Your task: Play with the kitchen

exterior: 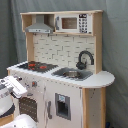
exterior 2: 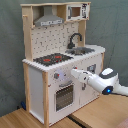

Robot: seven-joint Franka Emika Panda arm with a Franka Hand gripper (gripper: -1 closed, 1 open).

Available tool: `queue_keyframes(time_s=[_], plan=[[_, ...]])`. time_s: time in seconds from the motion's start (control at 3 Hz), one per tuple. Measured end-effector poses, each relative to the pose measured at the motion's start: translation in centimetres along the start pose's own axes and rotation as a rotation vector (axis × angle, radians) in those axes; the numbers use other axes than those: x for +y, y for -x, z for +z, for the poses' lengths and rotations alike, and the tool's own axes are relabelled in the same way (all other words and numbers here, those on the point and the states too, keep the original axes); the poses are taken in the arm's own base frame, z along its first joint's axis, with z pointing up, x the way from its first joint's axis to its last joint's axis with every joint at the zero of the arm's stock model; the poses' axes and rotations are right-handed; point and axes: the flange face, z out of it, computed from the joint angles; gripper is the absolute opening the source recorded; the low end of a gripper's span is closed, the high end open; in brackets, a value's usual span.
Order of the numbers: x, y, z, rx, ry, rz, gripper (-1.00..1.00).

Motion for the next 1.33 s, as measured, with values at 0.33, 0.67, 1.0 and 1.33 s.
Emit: queue_keyframes(time_s=[0.33, 0.67, 1.0, 1.33], plan=[[-0.2, 0.1, 1.0, 0.031, 0.0, -0.084, 1.0], [-1.4, -0.3, 2.1, 0.087, -0.013, -0.129, 1.0], [-2.9, 0.3, 3.4, 0.13, -0.037, -0.151, 1.0], [-3.7, 1.3, 4.3, 0.172, -0.055, -0.159, 1.0]])
